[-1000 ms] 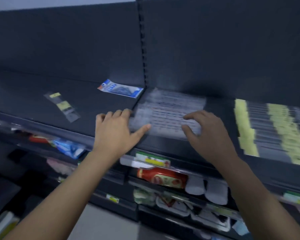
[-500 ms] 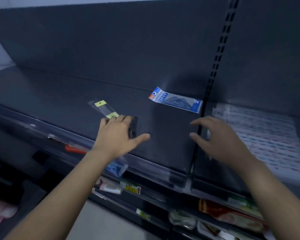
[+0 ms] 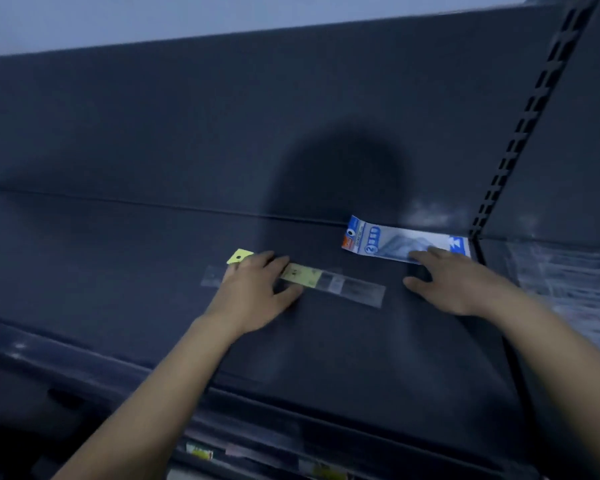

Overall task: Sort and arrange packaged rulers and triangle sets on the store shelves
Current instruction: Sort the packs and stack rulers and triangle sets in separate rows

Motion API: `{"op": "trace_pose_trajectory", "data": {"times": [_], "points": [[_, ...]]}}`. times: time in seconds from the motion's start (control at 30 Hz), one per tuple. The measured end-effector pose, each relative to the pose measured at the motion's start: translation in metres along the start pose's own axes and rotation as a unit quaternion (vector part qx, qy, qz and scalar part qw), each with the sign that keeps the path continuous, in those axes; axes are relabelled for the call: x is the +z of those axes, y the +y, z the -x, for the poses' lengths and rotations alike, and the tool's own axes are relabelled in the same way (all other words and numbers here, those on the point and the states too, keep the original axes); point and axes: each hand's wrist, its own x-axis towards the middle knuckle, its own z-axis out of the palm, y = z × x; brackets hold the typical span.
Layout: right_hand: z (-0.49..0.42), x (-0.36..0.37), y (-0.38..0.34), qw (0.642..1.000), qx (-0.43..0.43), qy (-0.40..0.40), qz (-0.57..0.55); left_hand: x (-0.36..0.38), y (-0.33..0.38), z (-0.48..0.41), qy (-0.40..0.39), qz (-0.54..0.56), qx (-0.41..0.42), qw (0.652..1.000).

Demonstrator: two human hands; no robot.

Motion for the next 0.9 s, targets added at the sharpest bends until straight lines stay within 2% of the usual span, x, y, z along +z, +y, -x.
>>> {"op": "trace_pose_trajectory", "data": {"times": [0.17,0.3,0.4,0.53,0.7,0.8,0.9], "points": [[0.001,0.008,-0.031,0.996,0.077,0.041,-0.036,-0.005,-0.02,-0.03,0.001,-0.015,0.135,0.991],[0.013,0.008,-0.057,0.991,0.115,0.043,-0.042,-0.015,-0.04,-0.053,-0.075,0.049,0.188,0.978],[0.016,-0.002,-0.071,0.987,0.15,0.037,-0.04,-0.018,-0.042,-0.064,-0.109,0.068,0.192,0.973],[0.003,-0.012,-0.072,0.976,0.193,0.08,-0.066,-0.021,-0.04,-0.071,-0.138,0.077,0.177,0.972],[-0.013,-0.005,-0.063,0.97,0.218,0.039,-0.099,-0.027,-0.05,-0.07,-0.163,0.117,0.166,0.965],[-0.019,-0.008,-0.055,0.969,0.224,0.027,-0.103,-0.029,-0.058,-0.069,-0.196,0.184,0.132,0.954],[-0.024,-0.014,-0.053,0.957,0.237,0.011,-0.167,-0.029,-0.062,-0.071,-0.206,0.201,0.135,0.948]]}}
